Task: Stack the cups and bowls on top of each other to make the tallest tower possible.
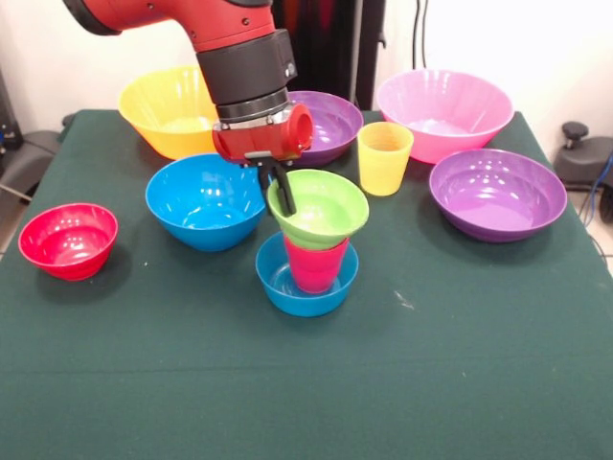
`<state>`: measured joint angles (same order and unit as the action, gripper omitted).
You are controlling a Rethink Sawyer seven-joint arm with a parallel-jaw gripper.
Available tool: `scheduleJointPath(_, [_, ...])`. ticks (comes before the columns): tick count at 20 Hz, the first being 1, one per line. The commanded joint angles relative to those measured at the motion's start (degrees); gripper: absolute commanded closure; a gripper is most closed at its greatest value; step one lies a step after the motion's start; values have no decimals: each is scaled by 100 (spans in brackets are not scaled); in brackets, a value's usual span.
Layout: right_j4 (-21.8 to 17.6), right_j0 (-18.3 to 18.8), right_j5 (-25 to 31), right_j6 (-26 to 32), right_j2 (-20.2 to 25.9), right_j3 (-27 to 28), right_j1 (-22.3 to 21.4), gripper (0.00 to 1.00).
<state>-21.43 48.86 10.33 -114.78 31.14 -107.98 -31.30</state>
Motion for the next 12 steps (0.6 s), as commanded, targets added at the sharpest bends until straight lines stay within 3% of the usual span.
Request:
scheduleJointPath(1, [-481,-166,111,49,-239,-37,27,0])
scheduleJointPath(12, [-353,-16,382,185,13,-63,74,0])
